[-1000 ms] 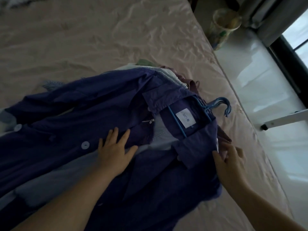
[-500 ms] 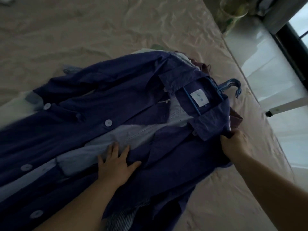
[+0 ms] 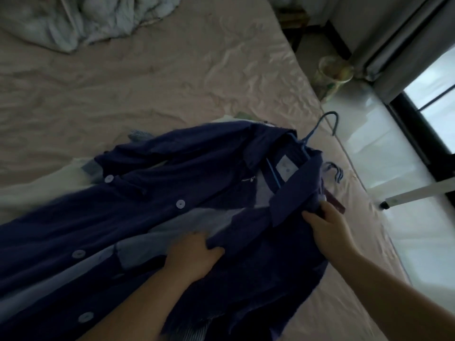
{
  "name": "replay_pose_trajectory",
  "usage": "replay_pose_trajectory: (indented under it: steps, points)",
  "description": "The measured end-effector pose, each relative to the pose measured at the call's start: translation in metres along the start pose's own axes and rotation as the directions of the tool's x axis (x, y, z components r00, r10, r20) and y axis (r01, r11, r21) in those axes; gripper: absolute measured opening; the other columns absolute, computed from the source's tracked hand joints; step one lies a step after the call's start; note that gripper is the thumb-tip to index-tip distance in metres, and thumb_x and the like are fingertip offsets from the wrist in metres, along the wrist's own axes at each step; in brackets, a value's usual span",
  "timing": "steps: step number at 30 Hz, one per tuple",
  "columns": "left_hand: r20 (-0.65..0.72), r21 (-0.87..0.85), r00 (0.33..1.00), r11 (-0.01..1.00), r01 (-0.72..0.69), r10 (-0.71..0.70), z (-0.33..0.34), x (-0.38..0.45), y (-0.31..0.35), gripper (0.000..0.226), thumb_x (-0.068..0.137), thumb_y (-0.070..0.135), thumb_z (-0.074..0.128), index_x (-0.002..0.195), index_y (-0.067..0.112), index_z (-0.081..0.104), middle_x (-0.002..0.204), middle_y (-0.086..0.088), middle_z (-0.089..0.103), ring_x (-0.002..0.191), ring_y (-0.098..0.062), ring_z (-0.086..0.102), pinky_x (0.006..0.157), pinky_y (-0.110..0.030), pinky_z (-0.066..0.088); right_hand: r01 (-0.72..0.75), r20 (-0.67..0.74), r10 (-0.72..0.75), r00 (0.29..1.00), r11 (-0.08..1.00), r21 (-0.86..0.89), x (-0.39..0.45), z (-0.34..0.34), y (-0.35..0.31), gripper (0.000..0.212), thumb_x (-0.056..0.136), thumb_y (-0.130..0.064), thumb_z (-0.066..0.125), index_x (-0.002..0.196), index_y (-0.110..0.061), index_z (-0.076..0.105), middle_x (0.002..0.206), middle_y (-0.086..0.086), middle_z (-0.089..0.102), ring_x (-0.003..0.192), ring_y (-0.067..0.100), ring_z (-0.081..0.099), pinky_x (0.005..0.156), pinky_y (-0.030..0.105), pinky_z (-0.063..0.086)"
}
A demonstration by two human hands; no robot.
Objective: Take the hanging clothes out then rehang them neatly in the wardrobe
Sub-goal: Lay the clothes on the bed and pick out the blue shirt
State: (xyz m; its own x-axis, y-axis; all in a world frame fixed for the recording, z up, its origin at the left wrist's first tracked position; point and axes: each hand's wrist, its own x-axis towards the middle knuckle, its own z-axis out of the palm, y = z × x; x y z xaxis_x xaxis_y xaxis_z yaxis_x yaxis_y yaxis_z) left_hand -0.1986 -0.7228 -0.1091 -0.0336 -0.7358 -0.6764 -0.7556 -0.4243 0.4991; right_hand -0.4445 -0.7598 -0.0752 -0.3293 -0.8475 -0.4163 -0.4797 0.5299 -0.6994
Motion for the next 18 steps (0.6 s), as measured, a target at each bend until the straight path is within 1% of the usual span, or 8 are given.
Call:
replay_pose_trajectory:
  steps: [2, 3, 5, 8, 10, 13, 16, 18]
  points:
    - [-0.044, -0.132, 0.996, 0.988, -0.076, 0.071, -0.024, -0.023, 0.031, 0.024, 0.088, 0.040, 0.053, 0.097, 0.019, 0.060, 0.086, 0.011, 0.063, 0.075, -0.004, 0.057, 0.070, -0.028, 0.053, 0.073, -0.007, -0.074, 0.997, 0.997, -0.020, -0.024, 0.003, -0.033, 0.012, 0.085, -0.016, 0.058, 0.078, -0.006, 0.054, 0.075, 0.007, 0.060, 0.071, 0.024, 0.057, 0.065, 0.038, 0.048]
    - [-0.070, -0.164, 0.993, 0.980, -0.110, 0.100, -0.038, -0.036, 0.047, 0.022, 0.089, 0.040, 0.052, 0.100, 0.023, 0.058, 0.089, 0.015, 0.061, 0.077, -0.003, 0.054, 0.067, -0.020, 0.049, 0.100, -0.005, -0.099, 0.995, 0.995, 0.002, -0.037, 0.004, -0.049, 0.014, 0.086, -0.014, 0.057, 0.077, -0.005, 0.053, 0.071, 0.005, 0.057, 0.066, 0.021, 0.053, 0.058, 0.031, 0.044]
    - [-0.168, -0.151, 0.975, 0.974, -0.169, 0.143, -0.064, -0.060, 0.072, 0.034, 0.089, 0.044, 0.051, 0.117, 0.025, 0.056, 0.102, 0.012, 0.062, 0.089, -0.005, 0.055, 0.072, -0.017, 0.042, 0.138, 0.013, -0.139, 0.990, 0.990, 0.035, -0.068, 0.005, -0.084, 0.010, 0.088, -0.014, 0.055, 0.081, -0.008, 0.053, 0.070, 0.001, 0.055, 0.062, 0.015, 0.049, 0.049, 0.019, 0.037]
    - [-0.265, -0.213, 0.945, 0.944, -0.254, 0.194, -0.102, -0.097, 0.096, 0.034, 0.087, 0.047, 0.050, 0.110, 0.024, 0.061, 0.103, 0.008, 0.064, 0.094, -0.011, 0.058, 0.078, -0.025, 0.044, 0.199, 0.059, -0.203, 0.977, 0.978, 0.069, -0.111, 0.011, -0.124, 0.006, 0.089, -0.018, 0.055, 0.084, -0.015, 0.054, 0.077, 0.002, 0.059, 0.066, 0.014, 0.053, 0.052, 0.023, 0.038]
    - [-0.286, -0.280, 0.934, 0.913, -0.297, 0.216, -0.126, -0.117, 0.106, 0.027, 0.089, 0.046, 0.049, 0.090, 0.023, 0.062, 0.086, 0.007, 0.063, 0.083, -0.013, 0.058, 0.069, -0.028, 0.045, 0.233, 0.083, -0.243, 0.967, 0.966, 0.113, -0.137, 0.019, -0.147, 0.011, 0.090, -0.016, 0.054, 0.080, -0.021, 0.051, 0.075, -0.002, 0.057, 0.065, 0.012, 0.053, 0.052, 0.023, 0.039]
    - [-0.352, -0.330, 0.905, 0.874, -0.357, 0.237, -0.160, -0.146, 0.113, 0.045, 0.090, 0.042, 0.049, 0.053, 0.019, 0.037, 0.055, 0.001, 0.040, 0.054, -0.016, 0.042, 0.051, -0.029, 0.030, 0.287, 0.125, -0.298, 0.946, 0.953, 0.098, -0.178, 0.032, -0.173, 0.016, 0.091, -0.016, 0.052, 0.078, -0.025, 0.048, 0.074, -0.008, 0.056, 0.064, 0.006, 0.053, 0.049, 0.016, 0.038]
    - [-0.398, -0.324, 0.894, 0.880, -0.347, 0.207, -0.186, -0.170, 0.102, 0.055, 0.087, 0.043, 0.054, 0.046, 0.016, 0.030, 0.044, 0.001, 0.031, 0.041, -0.015, 0.033, 0.040, -0.024, 0.024, 0.329, 0.154, -0.337, 0.929, 0.941, 0.072, -0.214, 0.045, -0.194, 0.016, 0.091, -0.017, 0.050, 0.080, -0.028, 0.048, 0.077, -0.009, 0.059, 0.068, 0.007, 0.056, 0.053, 0.021, 0.042]
    - [-0.398, -0.310, 0.898, 0.894, -0.323, 0.187, -0.199, -0.182, 0.090, 0.055, 0.084, 0.046, 0.059, 0.047, 0.017, 0.030, 0.043, 0.000, 0.030, 0.039, -0.015, 0.030, 0.040, -0.024, 0.023, 0.364, 0.187, -0.362, 0.913, 0.931, 0.022, -0.235, 0.053, -0.206, 0.009, 0.092, -0.018, 0.048, 0.086, -0.025, 0.048, 0.079, -0.008, 0.059, 0.070, 0.009, 0.057, 0.058, 0.026, 0.044]
